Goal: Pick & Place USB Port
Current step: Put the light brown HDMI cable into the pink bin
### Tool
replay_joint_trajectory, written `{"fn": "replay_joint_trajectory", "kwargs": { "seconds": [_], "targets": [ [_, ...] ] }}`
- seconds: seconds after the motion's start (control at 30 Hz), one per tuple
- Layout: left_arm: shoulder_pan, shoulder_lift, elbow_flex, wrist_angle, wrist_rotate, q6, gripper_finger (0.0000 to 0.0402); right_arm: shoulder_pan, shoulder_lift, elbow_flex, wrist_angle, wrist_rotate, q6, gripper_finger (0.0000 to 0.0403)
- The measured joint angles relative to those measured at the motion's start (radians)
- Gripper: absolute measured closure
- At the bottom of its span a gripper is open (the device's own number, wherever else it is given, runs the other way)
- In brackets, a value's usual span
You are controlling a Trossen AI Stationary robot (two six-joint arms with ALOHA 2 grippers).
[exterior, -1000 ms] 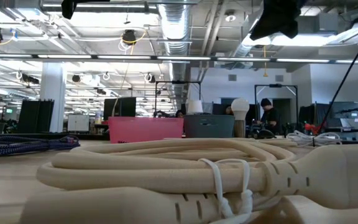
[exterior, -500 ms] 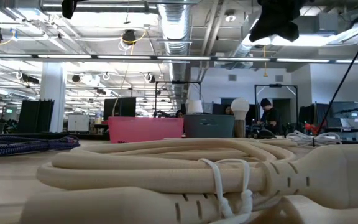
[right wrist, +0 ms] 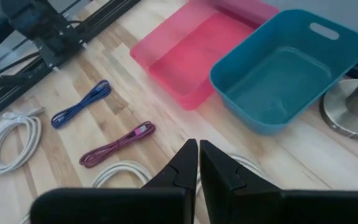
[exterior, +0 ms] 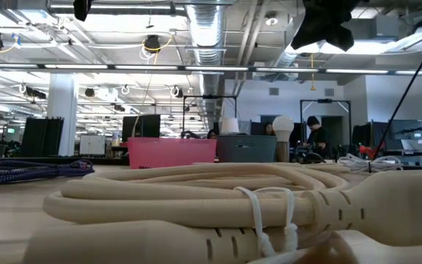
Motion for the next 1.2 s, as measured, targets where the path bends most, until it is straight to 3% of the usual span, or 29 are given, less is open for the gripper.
{"fn": "replay_joint_trajectory", "kwargs": {
  "seconds": [0.47, 0.7, 0.87, 1.07, 1.2],
  "targets": [
    [0.0, 0.002, 0.0, 0.01, 0.026, 0.0, 0.0389, -0.034, 0.0, 0.0, -0.022, -0.007, 0.0, 0.0392],
    [0.0, 0.002, 0.0, 0.017, 0.025, 0.0, 0.0389, -0.031, 0.0, 0.0, -0.215, -0.096, 0.122, 0.0388],
    [0.0, 0.002, 0.0, 0.021, 0.025, -0.002, 0.0389, -0.03, 0.0, 0.0, -0.318, -0.138, 0.149, 0.0331],
    [0.0, 0.002, 0.0, 0.024, 0.024, -0.011, 0.0389, -0.03, 0.0, 0.0, -0.326, -0.136, 0.18, 0.0237],
    [0.0, 0.002, 0.0, 0.025, 0.024, -0.011, 0.0389, -0.03, 0.024, -0.005, -0.323, -0.11, 0.215, 0.0196]
  ]
}}
